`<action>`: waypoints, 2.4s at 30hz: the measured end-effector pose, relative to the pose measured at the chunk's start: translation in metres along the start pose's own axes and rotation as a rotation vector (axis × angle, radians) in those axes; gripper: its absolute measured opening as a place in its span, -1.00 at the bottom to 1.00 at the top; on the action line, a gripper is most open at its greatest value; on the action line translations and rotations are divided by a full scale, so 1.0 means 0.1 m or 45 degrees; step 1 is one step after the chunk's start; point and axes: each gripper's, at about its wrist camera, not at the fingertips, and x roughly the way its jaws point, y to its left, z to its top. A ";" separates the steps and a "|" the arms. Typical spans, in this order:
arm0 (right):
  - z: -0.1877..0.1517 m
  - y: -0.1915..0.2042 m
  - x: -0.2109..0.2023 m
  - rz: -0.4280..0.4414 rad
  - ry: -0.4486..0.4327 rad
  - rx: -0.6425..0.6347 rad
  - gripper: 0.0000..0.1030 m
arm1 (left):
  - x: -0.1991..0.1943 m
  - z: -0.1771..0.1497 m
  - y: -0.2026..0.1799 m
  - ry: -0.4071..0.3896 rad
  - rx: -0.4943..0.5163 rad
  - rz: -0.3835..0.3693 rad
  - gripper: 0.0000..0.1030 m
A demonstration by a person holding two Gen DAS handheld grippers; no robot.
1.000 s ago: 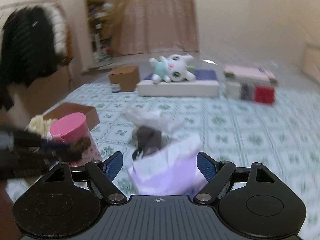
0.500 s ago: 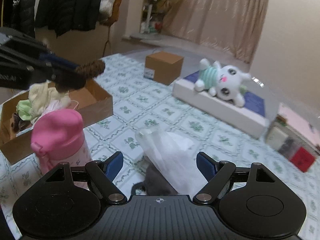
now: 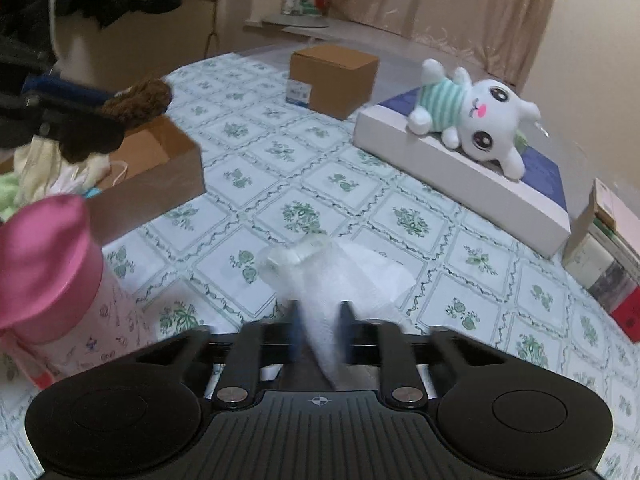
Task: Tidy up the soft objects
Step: 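Grasp the brown hair tie with the left tool while the right tool grasps the clear plastic bag, then carry the hair tie and plastic bag over into the cardboard box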
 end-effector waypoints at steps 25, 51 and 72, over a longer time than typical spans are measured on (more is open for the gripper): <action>-0.24 0.30 -2.11 0.074 -0.420 0.564 -0.99 | -1.09 -0.18 -0.59 -0.123 -0.035 -0.054 -0.70; -0.40 1.49 -2.59 0.353 -0.497 0.653 -0.99 | -2.14 -1.25 -0.33 -0.113 -0.220 0.122 -0.70; 0.53 2.42 -1.27 0.483 -0.449 0.540 -0.99 | -2.09 -1.61 1.20 0.002 -0.333 0.379 -0.70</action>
